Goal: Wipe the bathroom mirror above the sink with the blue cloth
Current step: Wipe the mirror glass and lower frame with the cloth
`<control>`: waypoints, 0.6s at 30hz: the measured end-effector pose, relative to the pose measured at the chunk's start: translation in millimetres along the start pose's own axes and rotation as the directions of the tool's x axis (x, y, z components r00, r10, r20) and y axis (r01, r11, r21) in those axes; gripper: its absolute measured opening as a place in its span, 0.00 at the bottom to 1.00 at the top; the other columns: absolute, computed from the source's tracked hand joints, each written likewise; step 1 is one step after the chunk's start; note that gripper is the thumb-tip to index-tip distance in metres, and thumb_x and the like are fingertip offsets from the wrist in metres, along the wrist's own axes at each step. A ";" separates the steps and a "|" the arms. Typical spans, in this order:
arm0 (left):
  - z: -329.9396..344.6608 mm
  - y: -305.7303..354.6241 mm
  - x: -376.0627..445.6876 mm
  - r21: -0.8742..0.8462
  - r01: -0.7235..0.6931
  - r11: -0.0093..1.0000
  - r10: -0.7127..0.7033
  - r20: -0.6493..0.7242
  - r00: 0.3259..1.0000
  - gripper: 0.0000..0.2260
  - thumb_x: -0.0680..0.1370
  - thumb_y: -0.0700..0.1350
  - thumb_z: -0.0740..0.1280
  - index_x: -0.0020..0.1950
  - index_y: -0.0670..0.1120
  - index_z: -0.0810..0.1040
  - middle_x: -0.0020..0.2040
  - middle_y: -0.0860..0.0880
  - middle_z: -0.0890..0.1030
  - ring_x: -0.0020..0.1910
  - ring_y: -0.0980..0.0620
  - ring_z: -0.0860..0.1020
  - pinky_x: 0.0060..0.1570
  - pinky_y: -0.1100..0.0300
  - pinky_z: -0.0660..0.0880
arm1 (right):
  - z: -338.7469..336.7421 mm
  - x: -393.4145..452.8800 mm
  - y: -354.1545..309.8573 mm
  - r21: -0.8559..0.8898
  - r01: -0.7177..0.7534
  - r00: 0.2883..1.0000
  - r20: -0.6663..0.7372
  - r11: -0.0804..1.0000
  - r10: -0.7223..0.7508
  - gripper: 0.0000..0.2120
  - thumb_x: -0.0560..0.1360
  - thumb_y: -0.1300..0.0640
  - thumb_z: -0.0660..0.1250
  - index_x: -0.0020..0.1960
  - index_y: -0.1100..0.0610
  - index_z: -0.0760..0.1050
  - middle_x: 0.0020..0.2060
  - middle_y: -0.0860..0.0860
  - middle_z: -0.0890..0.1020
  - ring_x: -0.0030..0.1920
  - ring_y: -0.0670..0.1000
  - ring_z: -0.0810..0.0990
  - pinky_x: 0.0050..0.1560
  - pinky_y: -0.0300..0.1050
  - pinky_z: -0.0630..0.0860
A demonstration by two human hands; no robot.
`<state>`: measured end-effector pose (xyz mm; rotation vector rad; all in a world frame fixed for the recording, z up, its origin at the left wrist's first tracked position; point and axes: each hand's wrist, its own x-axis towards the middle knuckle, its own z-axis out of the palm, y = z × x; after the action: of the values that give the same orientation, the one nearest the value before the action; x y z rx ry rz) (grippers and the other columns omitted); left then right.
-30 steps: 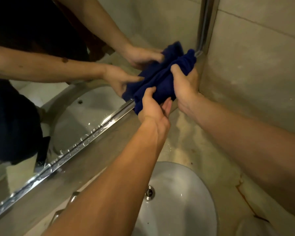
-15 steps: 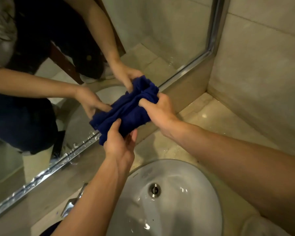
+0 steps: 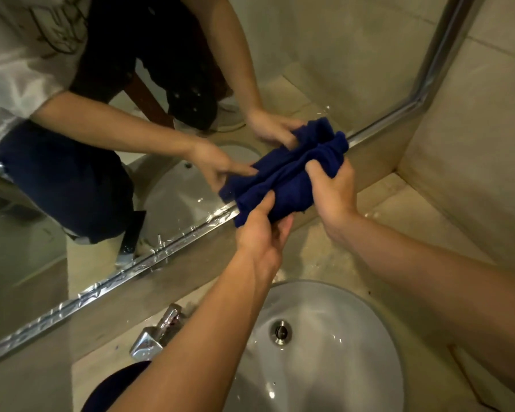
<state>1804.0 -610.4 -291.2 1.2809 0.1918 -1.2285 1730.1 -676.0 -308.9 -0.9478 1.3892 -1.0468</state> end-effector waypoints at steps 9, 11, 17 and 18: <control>-84.2 34.9 -17.9 0.003 -0.085 0.996 0.085 -0.152 0.985 0.05 0.78 0.42 0.68 0.54 0.47 0.79 0.51 0.46 0.84 0.51 0.50 0.82 0.55 0.59 0.77 | 40.5 -52.8 5.4 -0.196 -0.107 0.936 0.311 0.975 0.165 0.22 0.70 0.51 0.72 0.62 0.56 0.75 0.53 0.54 0.82 0.53 0.56 0.81 0.55 0.53 0.79; -76.7 34.9 -23.1 -0.015 -0.087 0.996 0.082 -0.190 0.978 0.03 0.79 0.41 0.68 0.51 0.47 0.78 0.49 0.45 0.83 0.50 0.49 0.81 0.57 0.58 0.77 | 37.5 -46.9 1.3 -0.227 -0.129 0.928 0.315 0.965 0.198 0.20 0.68 0.51 0.73 0.57 0.56 0.78 0.50 0.54 0.83 0.50 0.56 0.82 0.52 0.54 0.80; -35.3 21.3 -15.8 0.013 -0.002 1.000 0.003 -0.126 0.992 0.03 0.78 0.42 0.68 0.52 0.47 0.78 0.45 0.47 0.83 0.43 0.51 0.81 0.46 0.61 0.77 | 18.2 -13.6 -13.7 -0.241 -0.083 0.978 0.167 0.967 0.126 0.29 0.50 0.42 0.68 0.47 0.56 0.80 0.46 0.57 0.84 0.46 0.58 0.83 0.46 0.58 0.82; -26.2 17.8 -13.1 0.019 0.022 1.000 -0.020 -0.099 0.995 0.03 0.78 0.42 0.68 0.52 0.47 0.78 0.45 0.47 0.83 0.43 0.51 0.81 0.46 0.61 0.78 | 12.9 -4.9 -12.6 -0.227 -0.069 0.986 0.130 0.971 0.101 0.29 0.48 0.41 0.67 0.45 0.55 0.79 0.46 0.57 0.84 0.46 0.58 0.83 0.45 0.58 0.82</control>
<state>1825.1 -585.7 -280.6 1.3615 0.2648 -1.1884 1743.2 -676.0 -295.6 -1.0927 1.4352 -0.7556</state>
